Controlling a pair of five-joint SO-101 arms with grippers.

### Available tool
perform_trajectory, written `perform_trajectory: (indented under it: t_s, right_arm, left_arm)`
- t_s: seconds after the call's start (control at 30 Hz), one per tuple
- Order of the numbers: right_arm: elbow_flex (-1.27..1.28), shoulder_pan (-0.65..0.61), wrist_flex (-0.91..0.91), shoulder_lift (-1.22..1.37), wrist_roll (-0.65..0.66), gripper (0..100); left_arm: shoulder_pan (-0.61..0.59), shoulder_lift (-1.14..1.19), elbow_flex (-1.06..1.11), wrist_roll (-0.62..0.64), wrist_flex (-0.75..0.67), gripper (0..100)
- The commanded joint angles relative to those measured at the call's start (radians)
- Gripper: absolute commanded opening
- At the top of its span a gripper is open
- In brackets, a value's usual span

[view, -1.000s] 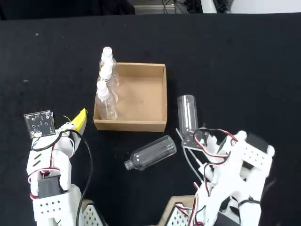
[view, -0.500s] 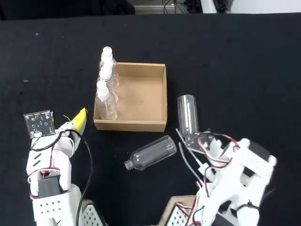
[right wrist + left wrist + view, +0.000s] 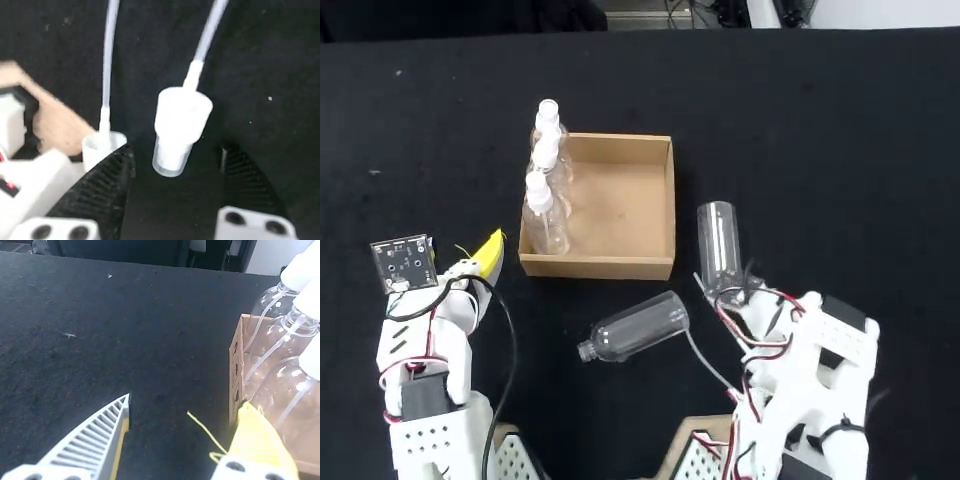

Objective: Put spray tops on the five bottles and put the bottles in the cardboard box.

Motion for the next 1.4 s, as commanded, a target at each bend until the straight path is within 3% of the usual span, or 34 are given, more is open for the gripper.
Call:
perform_trajectory:
  t_s: [0.0,0.2,0.43,0.77,0.9,1.0,1.2,1.37]
  right_arm:
    - [-0.061,-0.035,-0.005,0.001,-0.087,24.1]
    - [0.010,-0.052,-0.054,0.001,-0.087,15.5]
    - [-0.004,0.061,-0.135,0.001,-0.092,0.6]
    - [-0.549,0.138,0.433,0.001,-0.048,1.1]
    - [-0.717,0.129,0.499,0.001,-0.061,1.1]
    - [-0.769,0.029,0.499,-0.001,-0.137,1.1]
    - [-0.880,-0.259,0.502,-0.010,-0.407,1.1]
    - [-0.874,-0.420,0.503,-0.120,-0.434,1.1]
  left_arm:
    - [-0.005,-0.005,-0.012,0.003,-0.018,23]
    - [-0.005,-0.005,-0.012,0.003,-0.018,23]
    - [-0.005,-0.005,-0.012,0.003,-0.017,23]
    - [-0.007,-0.005,-0.012,0.003,-0.017,23]
    - [-0.015,-0.005,-0.012,0.003,-0.017,23]
    - [-0.016,-0.005,-0.015,0.003,-0.017,23]
    - [-0.053,-0.005,-0.015,0.005,-0.017,23]
    - [-0.128,-0.005,-0.019,0.011,-0.023,23]
